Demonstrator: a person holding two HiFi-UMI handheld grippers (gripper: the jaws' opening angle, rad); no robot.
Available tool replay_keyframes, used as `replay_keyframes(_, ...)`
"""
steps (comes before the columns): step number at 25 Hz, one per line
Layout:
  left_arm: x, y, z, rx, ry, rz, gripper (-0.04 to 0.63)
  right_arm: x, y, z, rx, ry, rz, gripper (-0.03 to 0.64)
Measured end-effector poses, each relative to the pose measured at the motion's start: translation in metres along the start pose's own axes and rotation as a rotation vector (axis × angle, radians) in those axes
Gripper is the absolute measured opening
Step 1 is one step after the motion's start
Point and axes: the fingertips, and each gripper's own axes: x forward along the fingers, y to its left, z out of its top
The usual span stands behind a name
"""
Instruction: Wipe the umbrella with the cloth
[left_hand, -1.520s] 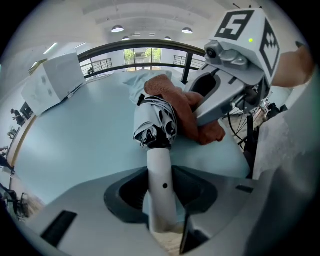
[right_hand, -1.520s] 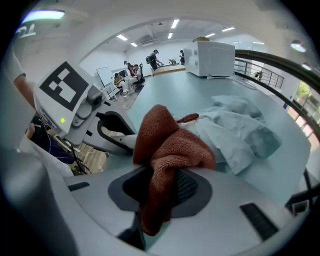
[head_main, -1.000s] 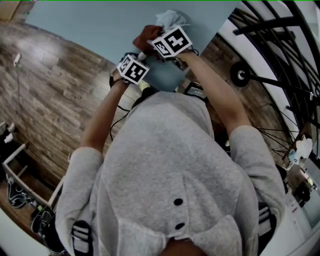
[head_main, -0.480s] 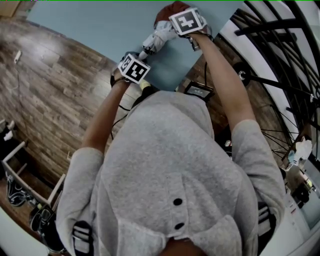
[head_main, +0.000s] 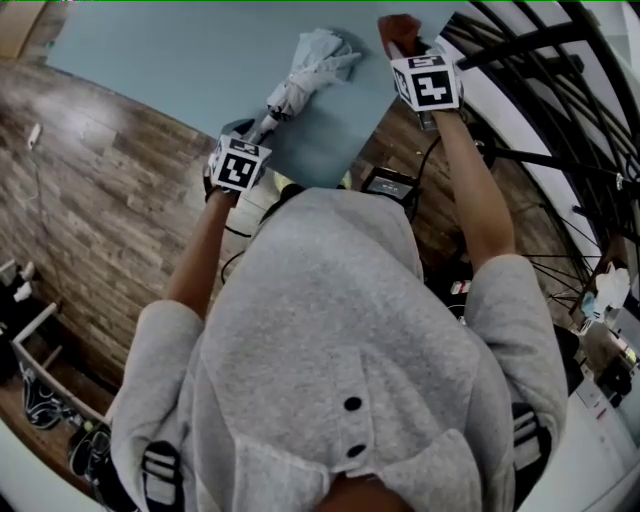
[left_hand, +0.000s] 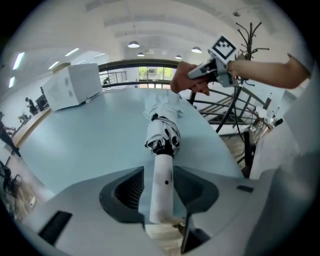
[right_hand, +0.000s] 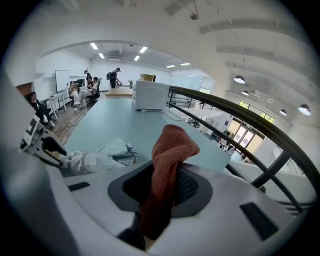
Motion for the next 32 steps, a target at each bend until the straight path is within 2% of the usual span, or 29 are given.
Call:
replay_keyframes(4,-0.041,0.011,0.033,-0.117,-0.213,0.060,0.173,-0.054,0.003,0.005,0.051,-0.124,0.032,0.101)
replay_keyframes(7,-0.086,0.009,0.066,-0.193,-0.380,0.096,0.170,-0.101,0.014,0.019,0.128,-0.246,0.072,0.101)
replay_keyframes(8,-0.104,0.006,0.081,-0.212,-0.442,0.115,0.144,-0.116,0.016,0.024,0.166,-0.287,0.084,0.101)
replay_keyframes(9,-0.122,0.004,0.096,-0.225,-0.511,0.141,0.050,-0.131,0.018,0.029,0.202,-0.326,0.094,0.101)
replay_keyframes(10,-0.140,0.001,0.111,-0.233,-0.580,0.168,0.017,-0.145,0.020,0.033,0.232,-0.363,0.100,0.101)
replay_keyframes(12,-0.173,-0.007,0.138,-0.235,-0.696,0.204,0.015,-0.169,0.026,0.042,0.269,-0.425,0.106,0.101)
replay_keyframes(15,-0.203,-0.018,0.168,-0.215,-0.802,0.217,0.015,-0.188,0.032,0.055,0.266,-0.485,0.101,0.101)
replay_keyframes(22,-0.227,-0.032,0.192,-0.163,-0.855,0.212,0.015,-0.194,0.043,0.063,0.233,-0.507,0.119,0.101)
replay_keyframes(32,-0.227,-0.031,0.191,-0.155,-0.844,0.200,0.015,-0.190,0.048,0.066,0.224,-0.501,0.123,0.101)
